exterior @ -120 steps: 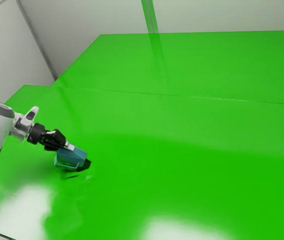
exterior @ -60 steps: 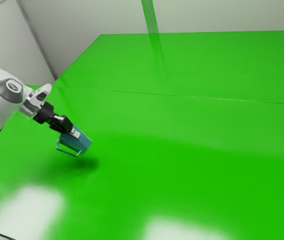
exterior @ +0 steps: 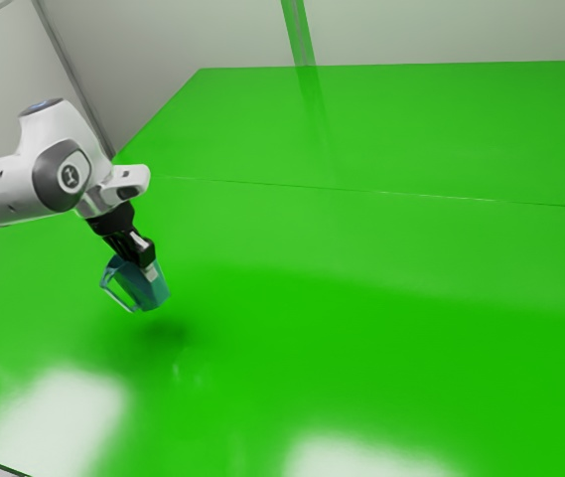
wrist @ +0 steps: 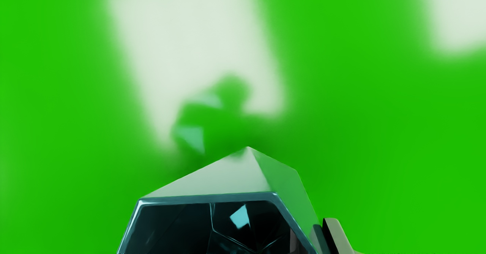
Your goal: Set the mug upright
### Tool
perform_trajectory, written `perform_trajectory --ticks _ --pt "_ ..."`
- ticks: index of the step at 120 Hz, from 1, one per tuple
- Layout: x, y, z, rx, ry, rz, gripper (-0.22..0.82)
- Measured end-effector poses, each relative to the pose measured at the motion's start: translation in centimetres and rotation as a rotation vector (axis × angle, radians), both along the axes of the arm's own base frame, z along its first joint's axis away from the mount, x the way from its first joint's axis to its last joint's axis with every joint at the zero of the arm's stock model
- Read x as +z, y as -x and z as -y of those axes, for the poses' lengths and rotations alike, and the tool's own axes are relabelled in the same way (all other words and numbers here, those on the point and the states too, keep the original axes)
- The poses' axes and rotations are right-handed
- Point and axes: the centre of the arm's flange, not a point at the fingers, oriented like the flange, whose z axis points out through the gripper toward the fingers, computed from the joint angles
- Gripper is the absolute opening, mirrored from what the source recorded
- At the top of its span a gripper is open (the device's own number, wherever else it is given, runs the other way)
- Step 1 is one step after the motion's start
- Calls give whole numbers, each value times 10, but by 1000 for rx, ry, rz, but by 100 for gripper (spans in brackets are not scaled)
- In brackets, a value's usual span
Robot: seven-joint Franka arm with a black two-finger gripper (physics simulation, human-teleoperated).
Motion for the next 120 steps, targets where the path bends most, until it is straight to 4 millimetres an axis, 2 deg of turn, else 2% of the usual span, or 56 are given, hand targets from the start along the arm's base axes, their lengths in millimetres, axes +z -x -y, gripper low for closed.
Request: perform_trajectory --ticks 26,72,93,120 --pt "-2 7 28 15 -102 -3 -17" --pt "-20 8 51 126 -175 26 -17" --pt "-35 11 57 183 -187 26 -17" --pt "-51 5 64 239 -198 26 -17"
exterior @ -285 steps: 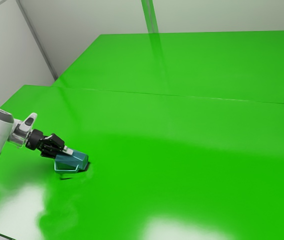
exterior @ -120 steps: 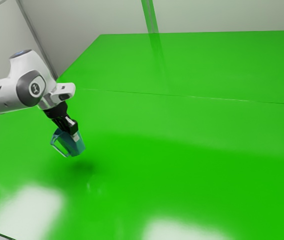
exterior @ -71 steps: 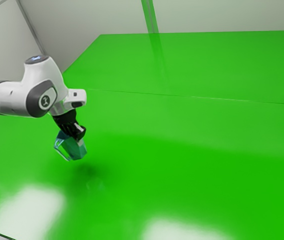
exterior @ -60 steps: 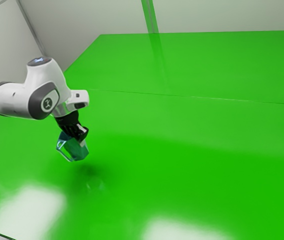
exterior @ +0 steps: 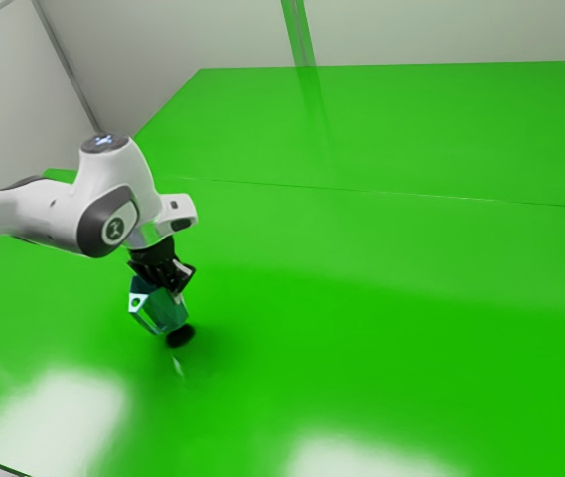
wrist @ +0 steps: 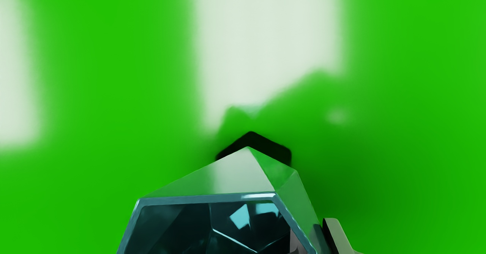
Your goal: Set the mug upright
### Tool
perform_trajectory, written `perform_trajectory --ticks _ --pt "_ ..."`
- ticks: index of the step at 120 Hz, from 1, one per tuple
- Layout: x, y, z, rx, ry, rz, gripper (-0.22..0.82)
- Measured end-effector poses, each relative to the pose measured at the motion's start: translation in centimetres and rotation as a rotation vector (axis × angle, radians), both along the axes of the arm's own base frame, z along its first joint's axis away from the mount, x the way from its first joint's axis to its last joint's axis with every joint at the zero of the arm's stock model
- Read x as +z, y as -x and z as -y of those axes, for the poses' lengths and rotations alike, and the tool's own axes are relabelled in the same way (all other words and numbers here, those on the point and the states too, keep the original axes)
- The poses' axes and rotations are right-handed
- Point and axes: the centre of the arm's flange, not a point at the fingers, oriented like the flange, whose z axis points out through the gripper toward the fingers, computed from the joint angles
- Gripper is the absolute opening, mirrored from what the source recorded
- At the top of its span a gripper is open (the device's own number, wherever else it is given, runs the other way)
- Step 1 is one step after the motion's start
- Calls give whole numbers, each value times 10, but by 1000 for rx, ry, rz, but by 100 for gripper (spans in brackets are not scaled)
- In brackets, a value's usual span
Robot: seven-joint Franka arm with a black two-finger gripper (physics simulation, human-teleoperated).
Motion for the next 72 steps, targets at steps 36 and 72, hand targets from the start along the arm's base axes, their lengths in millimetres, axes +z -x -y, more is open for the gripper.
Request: perform_trajectory --ticks 36,72 --pt "-21 -8 5 58 -11 4 -17" --pt "-41 -12 7 106 -11 -10 -17"
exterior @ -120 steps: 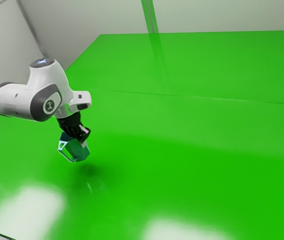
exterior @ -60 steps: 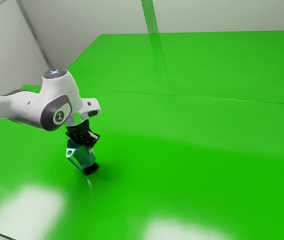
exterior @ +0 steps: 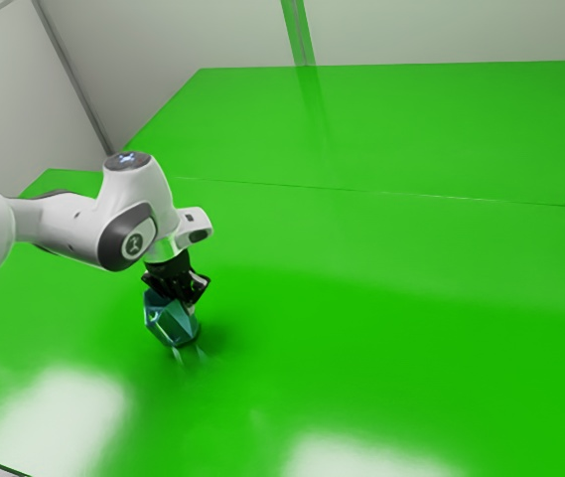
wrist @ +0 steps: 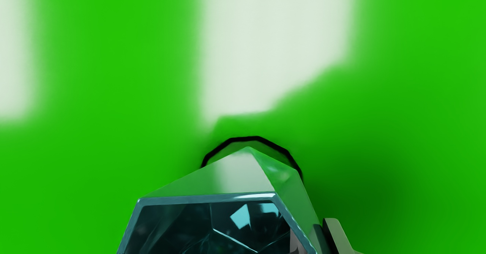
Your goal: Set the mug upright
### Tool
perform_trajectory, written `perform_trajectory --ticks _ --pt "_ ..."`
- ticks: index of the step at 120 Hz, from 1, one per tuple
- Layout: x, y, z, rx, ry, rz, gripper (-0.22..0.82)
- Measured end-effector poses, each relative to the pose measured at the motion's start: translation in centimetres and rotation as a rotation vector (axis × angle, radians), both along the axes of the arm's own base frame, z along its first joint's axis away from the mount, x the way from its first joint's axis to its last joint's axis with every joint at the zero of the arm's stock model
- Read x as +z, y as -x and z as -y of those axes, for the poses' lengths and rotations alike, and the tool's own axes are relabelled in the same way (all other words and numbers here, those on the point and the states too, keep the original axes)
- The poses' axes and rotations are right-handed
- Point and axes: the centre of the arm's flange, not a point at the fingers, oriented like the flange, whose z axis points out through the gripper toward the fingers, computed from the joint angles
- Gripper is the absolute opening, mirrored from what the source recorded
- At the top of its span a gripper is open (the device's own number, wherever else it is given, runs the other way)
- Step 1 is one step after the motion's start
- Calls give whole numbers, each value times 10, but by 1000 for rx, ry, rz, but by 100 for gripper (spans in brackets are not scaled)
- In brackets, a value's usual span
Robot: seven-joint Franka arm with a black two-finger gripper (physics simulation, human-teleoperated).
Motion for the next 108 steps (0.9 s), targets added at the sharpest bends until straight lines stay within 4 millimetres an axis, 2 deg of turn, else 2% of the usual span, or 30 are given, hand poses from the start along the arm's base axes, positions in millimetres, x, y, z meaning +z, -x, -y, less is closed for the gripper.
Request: perform_trajectory --ticks 14,28,40,54,72,108 --pt "-4 -1 0 14 1 0 -15" --pt "-7 -2 3 19 8 2 10" --pt "0 -3 6 17 11 22 29" --pt "18 -3 8 14 14 65 41" --pt "40 -4 7 15 16 101 50" --pt "113 -45 17 25 27 91 57"
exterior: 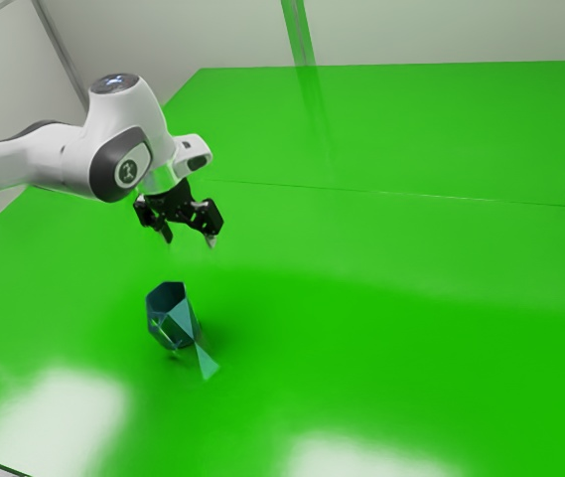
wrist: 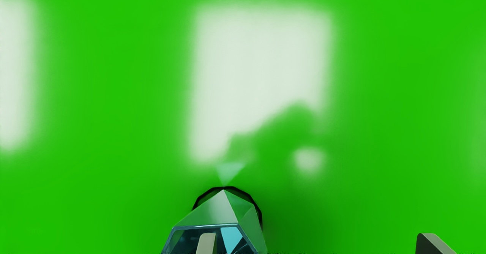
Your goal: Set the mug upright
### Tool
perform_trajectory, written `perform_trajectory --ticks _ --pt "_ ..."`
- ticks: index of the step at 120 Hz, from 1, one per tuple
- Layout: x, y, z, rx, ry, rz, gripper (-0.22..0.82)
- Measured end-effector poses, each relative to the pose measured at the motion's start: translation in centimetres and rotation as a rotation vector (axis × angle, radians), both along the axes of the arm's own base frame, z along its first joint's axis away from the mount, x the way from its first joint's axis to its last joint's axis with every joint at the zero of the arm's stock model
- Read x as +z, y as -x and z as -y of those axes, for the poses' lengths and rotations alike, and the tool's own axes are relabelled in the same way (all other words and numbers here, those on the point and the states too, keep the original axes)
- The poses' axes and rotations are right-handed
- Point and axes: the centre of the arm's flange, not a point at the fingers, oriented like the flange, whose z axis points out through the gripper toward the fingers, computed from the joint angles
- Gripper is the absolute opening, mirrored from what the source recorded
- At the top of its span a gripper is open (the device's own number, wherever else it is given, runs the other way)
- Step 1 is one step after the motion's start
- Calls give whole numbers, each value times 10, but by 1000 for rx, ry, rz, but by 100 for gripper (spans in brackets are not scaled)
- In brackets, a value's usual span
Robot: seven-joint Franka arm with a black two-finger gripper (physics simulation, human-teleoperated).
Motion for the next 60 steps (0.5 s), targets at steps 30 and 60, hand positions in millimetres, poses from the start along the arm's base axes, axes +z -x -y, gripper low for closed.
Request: perform_trajectory --ticks 30,60 --pt "66 -28 8 2 -1 -57 58" --pt "117 -28 16 -6 -9 -84 59"
